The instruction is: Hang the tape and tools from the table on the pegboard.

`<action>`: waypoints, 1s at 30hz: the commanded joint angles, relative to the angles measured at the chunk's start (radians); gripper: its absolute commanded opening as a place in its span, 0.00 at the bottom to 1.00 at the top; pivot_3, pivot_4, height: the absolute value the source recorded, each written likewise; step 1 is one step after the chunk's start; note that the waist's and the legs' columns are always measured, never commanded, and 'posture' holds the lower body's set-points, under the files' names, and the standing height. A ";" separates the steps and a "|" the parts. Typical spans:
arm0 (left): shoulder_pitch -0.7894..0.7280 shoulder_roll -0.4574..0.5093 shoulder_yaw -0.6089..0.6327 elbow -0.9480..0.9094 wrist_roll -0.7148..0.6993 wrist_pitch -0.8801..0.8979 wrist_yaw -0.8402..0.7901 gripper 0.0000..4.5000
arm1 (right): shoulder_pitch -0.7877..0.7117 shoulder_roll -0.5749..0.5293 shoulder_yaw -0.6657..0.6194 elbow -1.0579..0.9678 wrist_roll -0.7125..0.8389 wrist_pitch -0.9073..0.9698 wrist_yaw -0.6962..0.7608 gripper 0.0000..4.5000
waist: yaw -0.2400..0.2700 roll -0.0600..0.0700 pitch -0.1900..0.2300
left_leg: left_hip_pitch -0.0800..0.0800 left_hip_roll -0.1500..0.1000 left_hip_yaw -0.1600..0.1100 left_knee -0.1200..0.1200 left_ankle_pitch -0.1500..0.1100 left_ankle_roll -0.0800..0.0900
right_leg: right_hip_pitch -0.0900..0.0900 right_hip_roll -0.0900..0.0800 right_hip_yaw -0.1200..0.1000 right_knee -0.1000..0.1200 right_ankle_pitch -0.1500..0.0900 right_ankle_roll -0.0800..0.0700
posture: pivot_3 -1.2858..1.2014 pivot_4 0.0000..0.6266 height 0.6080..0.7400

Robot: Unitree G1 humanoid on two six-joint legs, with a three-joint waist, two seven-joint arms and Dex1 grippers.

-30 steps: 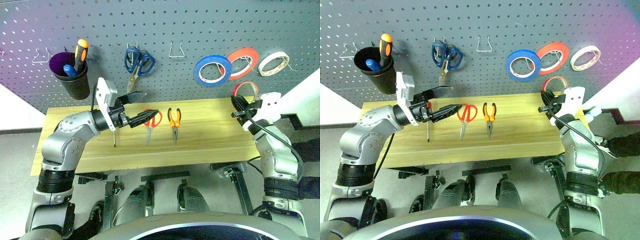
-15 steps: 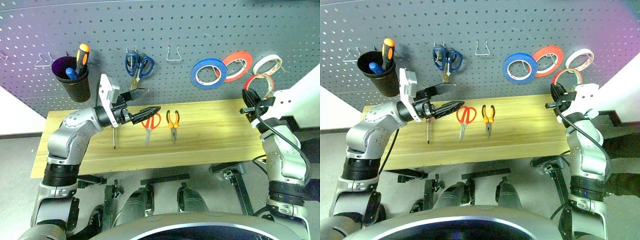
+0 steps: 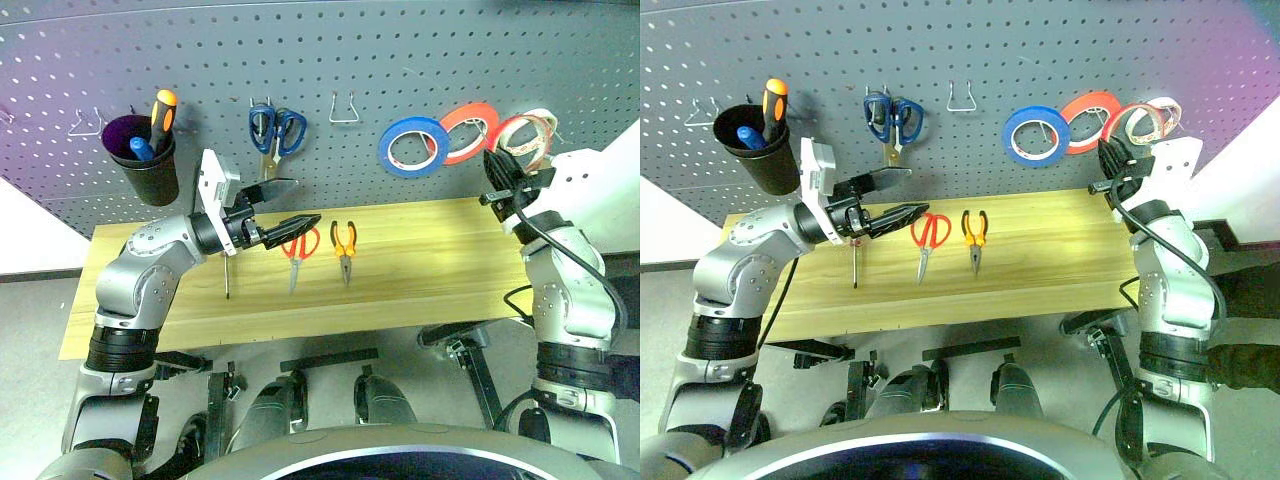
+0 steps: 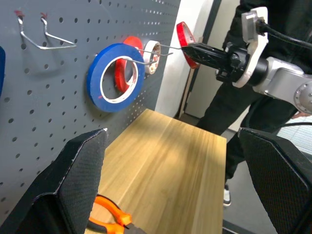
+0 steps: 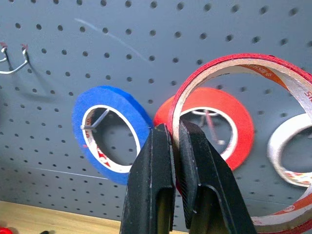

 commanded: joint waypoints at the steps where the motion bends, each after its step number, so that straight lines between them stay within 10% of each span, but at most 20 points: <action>1: -0.009 0.005 0.020 -0.033 -0.004 -0.015 0.008 1.00 | -0.033 -0.006 0.009 0.030 -0.014 -0.054 0.014 0.01 | 0.000 0.000 0.000 | 0.000 0.000 0.000 0.000 0.000 0.000 | 0.000 0.000 0.000 0.000 0.000 0.000 | 0.43 0.32 0.87; 30: 0.047 0.012 0.035 -0.137 -0.050 0.060 0.073 1.00 | -0.322 -0.020 0.082 0.687 -0.139 -0.402 0.128 0.01 | 0.001 0.000 0.000 | 0.000 0.000 0.000 0.001 0.000 0.001 | 0.000 0.000 0.000 0.001 0.000 0.000 | 0.45 0.36 0.87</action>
